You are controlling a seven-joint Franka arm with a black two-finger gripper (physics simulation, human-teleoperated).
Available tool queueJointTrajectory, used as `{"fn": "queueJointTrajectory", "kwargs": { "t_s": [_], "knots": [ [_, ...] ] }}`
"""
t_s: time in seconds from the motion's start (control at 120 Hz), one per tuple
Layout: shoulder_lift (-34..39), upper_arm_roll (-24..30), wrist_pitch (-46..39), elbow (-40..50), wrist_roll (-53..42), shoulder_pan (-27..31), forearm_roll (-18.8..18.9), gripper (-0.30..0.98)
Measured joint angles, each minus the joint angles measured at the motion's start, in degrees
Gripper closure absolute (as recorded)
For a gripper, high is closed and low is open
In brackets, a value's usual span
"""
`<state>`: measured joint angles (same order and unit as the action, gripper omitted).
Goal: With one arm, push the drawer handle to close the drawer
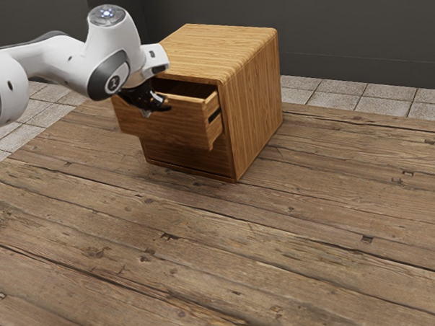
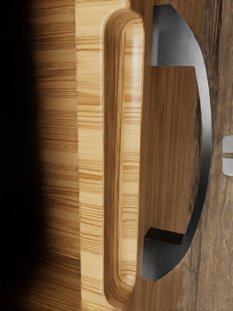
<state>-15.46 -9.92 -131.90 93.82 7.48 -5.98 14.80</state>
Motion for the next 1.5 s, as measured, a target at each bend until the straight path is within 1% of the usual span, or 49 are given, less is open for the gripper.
{"fn": "queueJointTrajectory", "kwargs": {
  "t_s": [0.567, 0.933, 1.217, 1.5],
  "knots": [
    [-3.26, -0.01, -1.84, -3.57, 0.06, 0.66, 0.02, 0.79],
    [-3.59, 0.03, -6.5, -3.46, 0.02, 0.74, 0.05, 0.79],
    [-5.18, 0.08, -9.85, -3.68, 0.04, 1.23, 0.67, 0.79],
    [-7.69, 0.17, -12.22, -6.67, 0.0, 1.58, 1.21, 0.79]
  ]
}}
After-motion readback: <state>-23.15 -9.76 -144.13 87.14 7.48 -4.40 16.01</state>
